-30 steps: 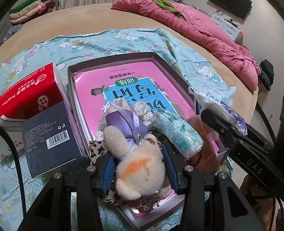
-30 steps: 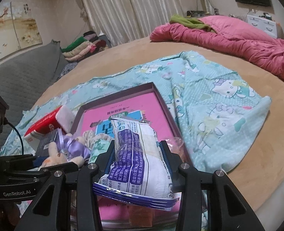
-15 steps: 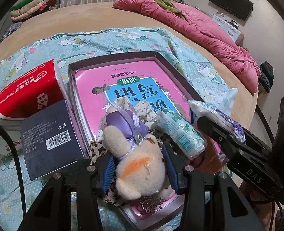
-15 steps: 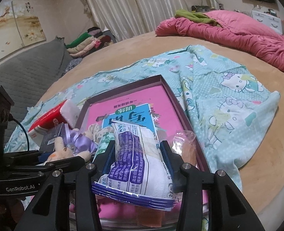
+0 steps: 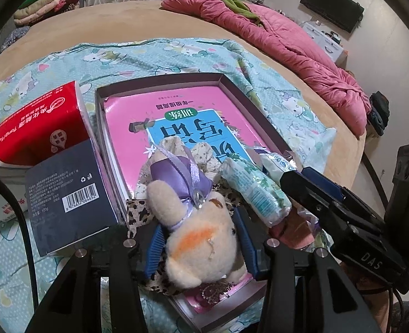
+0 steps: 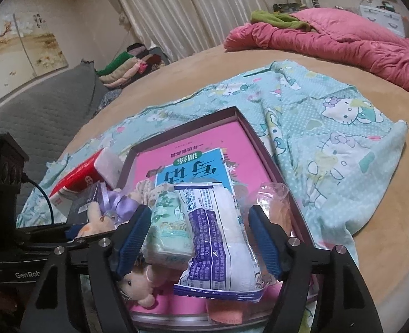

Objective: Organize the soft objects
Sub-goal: 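Lower the bunny and packet into the pink book box and open both tools, then withdraw both open tools from the book box toward the remaining items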

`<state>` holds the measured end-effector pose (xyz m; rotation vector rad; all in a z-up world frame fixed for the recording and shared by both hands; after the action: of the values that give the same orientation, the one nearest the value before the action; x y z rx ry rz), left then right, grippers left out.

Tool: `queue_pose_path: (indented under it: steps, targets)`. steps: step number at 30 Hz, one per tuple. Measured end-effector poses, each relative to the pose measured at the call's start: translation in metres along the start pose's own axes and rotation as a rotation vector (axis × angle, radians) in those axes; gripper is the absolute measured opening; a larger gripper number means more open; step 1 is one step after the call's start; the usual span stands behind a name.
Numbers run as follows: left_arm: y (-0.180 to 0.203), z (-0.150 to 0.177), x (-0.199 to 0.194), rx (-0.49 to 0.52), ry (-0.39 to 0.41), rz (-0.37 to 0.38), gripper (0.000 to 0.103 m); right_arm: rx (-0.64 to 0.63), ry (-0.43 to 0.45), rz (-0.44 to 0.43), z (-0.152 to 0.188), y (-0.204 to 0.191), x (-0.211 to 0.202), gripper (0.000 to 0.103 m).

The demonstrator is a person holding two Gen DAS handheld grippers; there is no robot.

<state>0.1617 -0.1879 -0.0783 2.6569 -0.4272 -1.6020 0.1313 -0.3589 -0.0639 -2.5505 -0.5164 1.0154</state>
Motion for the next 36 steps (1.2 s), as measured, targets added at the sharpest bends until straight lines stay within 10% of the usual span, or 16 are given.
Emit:
queue_pose_path:
  steps: [36]
  targets:
    - [-0.019,-0.001,-0.086,0.002,0.158,-0.06,0.075,-0.102,0.213,0.054,-0.025,-0.051,-0.064,0.079]
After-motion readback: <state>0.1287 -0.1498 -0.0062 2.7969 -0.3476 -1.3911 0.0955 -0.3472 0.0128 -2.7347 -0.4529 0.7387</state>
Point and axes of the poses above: each gripper's, at about its wrist camera, not at the fingertips, and x roughly the way its jaws point, y to its right, z to its underside, the point moved 4 cm from there along x, roughly the way its jaws point, and after that the axes turned 9 degrees about -z, right-handed, at the moved point
